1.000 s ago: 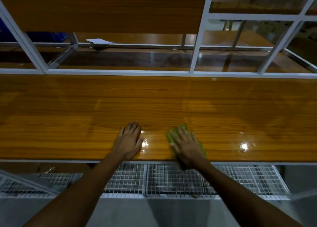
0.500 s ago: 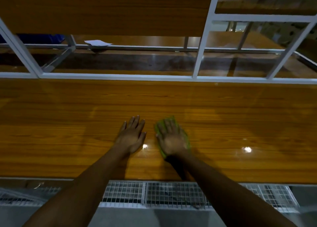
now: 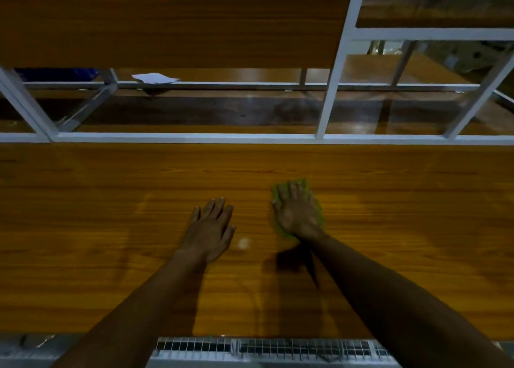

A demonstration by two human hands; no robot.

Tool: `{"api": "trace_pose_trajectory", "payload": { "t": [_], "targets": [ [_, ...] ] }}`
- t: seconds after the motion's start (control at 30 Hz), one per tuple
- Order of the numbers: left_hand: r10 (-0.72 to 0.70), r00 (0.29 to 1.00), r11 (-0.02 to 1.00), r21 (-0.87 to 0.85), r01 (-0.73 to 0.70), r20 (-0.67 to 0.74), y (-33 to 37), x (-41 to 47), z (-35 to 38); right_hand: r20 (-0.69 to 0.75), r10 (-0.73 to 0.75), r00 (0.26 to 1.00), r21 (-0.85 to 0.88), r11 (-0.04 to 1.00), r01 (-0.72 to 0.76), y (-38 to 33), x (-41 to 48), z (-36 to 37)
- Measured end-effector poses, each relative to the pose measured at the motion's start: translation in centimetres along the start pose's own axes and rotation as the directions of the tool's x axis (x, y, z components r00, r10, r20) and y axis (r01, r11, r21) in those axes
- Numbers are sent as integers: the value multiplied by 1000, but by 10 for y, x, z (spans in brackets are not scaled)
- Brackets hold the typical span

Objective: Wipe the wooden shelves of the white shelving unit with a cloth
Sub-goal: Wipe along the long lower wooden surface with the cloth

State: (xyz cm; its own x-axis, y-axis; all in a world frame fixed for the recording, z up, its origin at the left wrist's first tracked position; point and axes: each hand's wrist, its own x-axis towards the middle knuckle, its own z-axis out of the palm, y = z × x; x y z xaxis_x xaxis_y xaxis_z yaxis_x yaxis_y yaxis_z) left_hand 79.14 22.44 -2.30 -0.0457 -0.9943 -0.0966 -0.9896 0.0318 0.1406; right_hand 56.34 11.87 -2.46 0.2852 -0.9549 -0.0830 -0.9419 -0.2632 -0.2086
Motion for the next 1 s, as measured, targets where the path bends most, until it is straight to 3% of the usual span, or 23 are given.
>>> {"api": "trace_pose_trajectory", "payload": {
  "t": [0.2, 0.33, 0.43, 0.57, 0.77, 1.0],
  "targets": [
    [-126, 991, 990, -63, 123, -42, -14, 11, 2, 81, -236, 968, -30, 970, 239, -81, -21, 19],
    [-112, 994, 992, -59, 110, -19, -12, 12, -1, 99, -367, 925, -23, 928, 371, -52, -73, 23],
    [-81, 997, 995, -55, 80, -9, -13, 16, -4, 21, -317, 948, -8, 948, 317, 9, -75, 17],
    [-45, 999, 996, -74, 43, -17, -17, 32, -5, 33, -50, 998, -43, 998, 51, 62, -27, -7],
    [2, 998, 998, -60, -6, -70, -31, 61, 2, -5, 119, 993, -28, 992, -119, 15, 52, -11],
    [-25, 995, 996, -86, 17, -94, -28, 89, -5, 52, -124, 991, -55, 990, 127, -71, 49, 10]
  ]
}}
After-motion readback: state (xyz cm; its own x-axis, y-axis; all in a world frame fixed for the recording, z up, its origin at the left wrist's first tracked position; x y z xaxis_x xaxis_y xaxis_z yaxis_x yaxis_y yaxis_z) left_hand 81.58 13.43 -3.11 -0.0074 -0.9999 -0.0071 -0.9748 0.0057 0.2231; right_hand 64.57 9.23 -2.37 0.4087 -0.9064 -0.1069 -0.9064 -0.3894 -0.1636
